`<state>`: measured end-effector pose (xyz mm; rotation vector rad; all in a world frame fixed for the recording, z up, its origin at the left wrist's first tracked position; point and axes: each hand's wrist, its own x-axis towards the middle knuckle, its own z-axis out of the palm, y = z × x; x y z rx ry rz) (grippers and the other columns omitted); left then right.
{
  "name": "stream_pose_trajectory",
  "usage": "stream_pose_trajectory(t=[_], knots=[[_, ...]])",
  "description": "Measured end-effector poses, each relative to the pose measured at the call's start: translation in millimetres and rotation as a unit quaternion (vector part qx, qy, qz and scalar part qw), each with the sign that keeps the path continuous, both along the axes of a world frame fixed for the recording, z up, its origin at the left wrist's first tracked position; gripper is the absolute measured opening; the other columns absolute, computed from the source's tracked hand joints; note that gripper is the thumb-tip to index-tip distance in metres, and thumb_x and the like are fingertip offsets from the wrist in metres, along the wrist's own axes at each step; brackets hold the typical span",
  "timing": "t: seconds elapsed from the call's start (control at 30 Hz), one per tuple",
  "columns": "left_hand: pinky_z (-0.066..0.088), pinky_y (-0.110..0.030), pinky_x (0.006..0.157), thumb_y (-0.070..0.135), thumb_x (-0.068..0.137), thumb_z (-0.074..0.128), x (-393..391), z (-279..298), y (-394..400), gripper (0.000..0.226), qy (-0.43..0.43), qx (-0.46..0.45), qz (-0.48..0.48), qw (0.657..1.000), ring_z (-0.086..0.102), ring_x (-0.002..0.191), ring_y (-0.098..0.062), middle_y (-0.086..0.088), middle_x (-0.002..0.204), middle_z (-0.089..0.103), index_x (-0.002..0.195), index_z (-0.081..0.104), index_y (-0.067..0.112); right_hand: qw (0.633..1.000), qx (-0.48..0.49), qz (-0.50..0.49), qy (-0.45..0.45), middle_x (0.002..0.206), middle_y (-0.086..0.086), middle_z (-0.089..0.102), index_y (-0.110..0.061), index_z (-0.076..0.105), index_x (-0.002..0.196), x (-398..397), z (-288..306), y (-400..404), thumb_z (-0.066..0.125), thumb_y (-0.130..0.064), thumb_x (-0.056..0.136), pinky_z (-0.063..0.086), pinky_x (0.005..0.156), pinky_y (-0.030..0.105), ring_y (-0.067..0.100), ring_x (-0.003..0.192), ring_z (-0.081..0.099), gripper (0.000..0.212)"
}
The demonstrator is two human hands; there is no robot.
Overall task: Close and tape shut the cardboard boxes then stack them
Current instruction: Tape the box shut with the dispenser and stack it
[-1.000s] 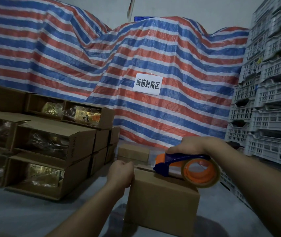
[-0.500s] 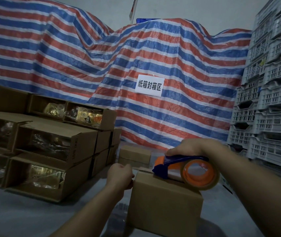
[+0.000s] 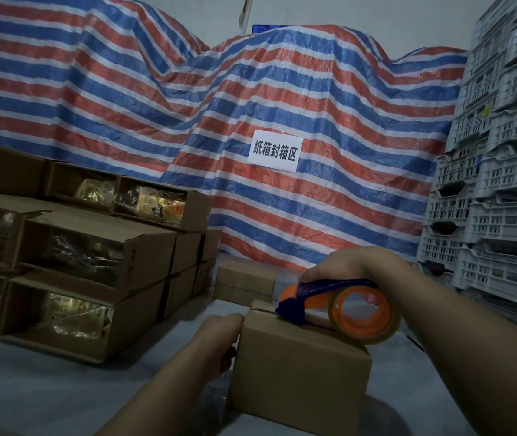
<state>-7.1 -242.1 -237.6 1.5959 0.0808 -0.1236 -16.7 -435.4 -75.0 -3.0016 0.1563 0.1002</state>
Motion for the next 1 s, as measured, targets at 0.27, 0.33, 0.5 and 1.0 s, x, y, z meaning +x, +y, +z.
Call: stream_pose_trajectory(t=[0.27, 0.33, 0.5, 1.0], knots=[[0.044, -0.031, 0.074, 0.027, 0.1, 0.045, -10, 5, -4, 0.035, 0.047, -0.054, -0.059, 0.996, 0.052, 0.092, -0.026, -0.016, 0.102, 0.056, 0.121, 0.058, 0.001, 0.999, 0.031, 0.006, 0.016, 0.055, -0.01, 0.068, -0.023, 0.066, 0.092, -1, 1, 0, 0.057, -0.061, 0.092, 0.044, 0.04, 0.012, 0.002, 0.044, 0.062, 0.038], [0.044, -0.029, 0.069, 0.028, 0.1, 0.047, -14, 5, -3, 0.032, 0.058, -0.079, -0.071, 0.993, 0.052, 0.089, -0.026, -0.015, 0.099, 0.056, 0.112, 0.059, 0.002, 0.999, 0.026, 0.007, 0.017, 0.056, -0.011, 0.068, -0.024, 0.066, 0.094, -1, 1, 0, 0.057, -0.061, 0.091, 0.045, 0.041, 0.012, 0.002, 0.045, 0.062, 0.038], [0.034, -0.029, 0.066, 0.019, 0.1, 0.044, -3, 2, 0, 0.013, 0.045, 0.005, -0.049, 0.998, 0.041, 0.079, -0.023, -0.013, 0.096, 0.045, 0.097, 0.051, 0.008, 0.999, 0.045, 0.001, 0.029, 0.058, -0.009, 0.07, -0.022, 0.064, 0.1, -1, 2, 1, 0.059, -0.058, 0.092, 0.046, 0.041, 0.013, 0.003, 0.047, 0.065, 0.037], [0.032, -0.018, 0.045, 0.049, 0.092, 0.055, 10, 31, -3, 0.037, -0.051, 0.154, -0.081, 0.983, 0.046, 0.058, -0.01, 0.0, 0.074, 0.057, 0.105, 0.061, 0.015, 0.998, 0.022, 0.046, 0.022, 0.051, -0.012, 0.065, -0.023, 0.065, 0.089, -1, -2, 2, 0.054, -0.055, 0.096, 0.043, 0.04, 0.012, 0.001, 0.042, 0.06, 0.035]])
